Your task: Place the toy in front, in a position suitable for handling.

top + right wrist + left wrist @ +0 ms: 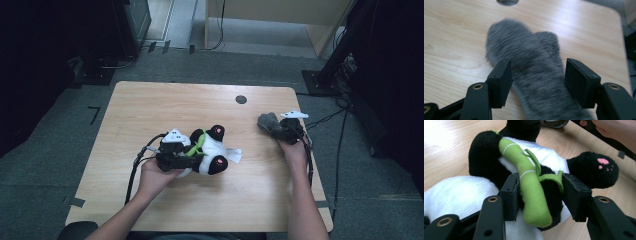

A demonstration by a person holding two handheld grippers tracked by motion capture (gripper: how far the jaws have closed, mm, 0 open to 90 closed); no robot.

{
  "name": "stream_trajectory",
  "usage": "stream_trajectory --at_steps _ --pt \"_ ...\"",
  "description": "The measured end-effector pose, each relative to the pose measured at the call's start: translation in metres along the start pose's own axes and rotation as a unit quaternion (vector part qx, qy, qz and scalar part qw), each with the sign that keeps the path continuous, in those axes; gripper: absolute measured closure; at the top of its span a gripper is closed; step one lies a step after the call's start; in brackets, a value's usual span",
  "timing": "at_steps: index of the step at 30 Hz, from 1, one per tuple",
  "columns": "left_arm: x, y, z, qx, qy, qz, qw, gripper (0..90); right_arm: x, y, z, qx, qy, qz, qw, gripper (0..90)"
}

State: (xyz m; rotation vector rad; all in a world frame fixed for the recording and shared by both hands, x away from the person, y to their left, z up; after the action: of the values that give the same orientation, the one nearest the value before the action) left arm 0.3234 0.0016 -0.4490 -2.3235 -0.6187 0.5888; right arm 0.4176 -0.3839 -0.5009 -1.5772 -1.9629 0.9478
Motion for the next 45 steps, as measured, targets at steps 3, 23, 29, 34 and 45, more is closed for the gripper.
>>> stream_trajectory --at_steps 3,23,29,34,45 --pt "-0.001 -0.004 -0.001 -0.014 0.005 0.009 0.9999 42.7 -0.004 0.003 0.001 0.006 0.008 -0.008 0.9999 37.7" --pt "0.017 -0.033 -0.002 -0.042 0.014 0.012 0.9989 29.7 -0.003 0.01 0.007 0.074 0.034 -0.061 0.9948 76.0" --pt "0.036 -0.051 0.006 -0.045 0.003 -0.006 0.999 29.5 0.003 -0.008 -0.001 0.048 0.049 -0.098 0.9928 76.0" --pt "0.045 -0.056 0.015 -0.044 0.003 -0.016 0.9989 29.4 0.018 -0.022 -0.005 0.03 0.03 -0.113 0.9927 75.7" --pt "0.044 -0.059 0.046 -0.052 -0.003 -0.023 0.9984 26.9 0.049 -0.049 -0.017 0.001 0.0 -0.133 0.9911 75.4"
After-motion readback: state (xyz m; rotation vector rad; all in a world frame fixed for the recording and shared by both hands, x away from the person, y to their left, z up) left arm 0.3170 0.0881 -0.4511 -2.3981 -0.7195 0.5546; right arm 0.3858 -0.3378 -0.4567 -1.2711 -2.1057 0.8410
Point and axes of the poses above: each handheld gripper's, and its own axes: y roughly forward along the jaws, z roughly out of its underside, x roughly to its left, the point moved 3 cm from there along y, roughly forward along the jaws, and after that the axes turned 7 degrees about x, right-handed, at the moved point
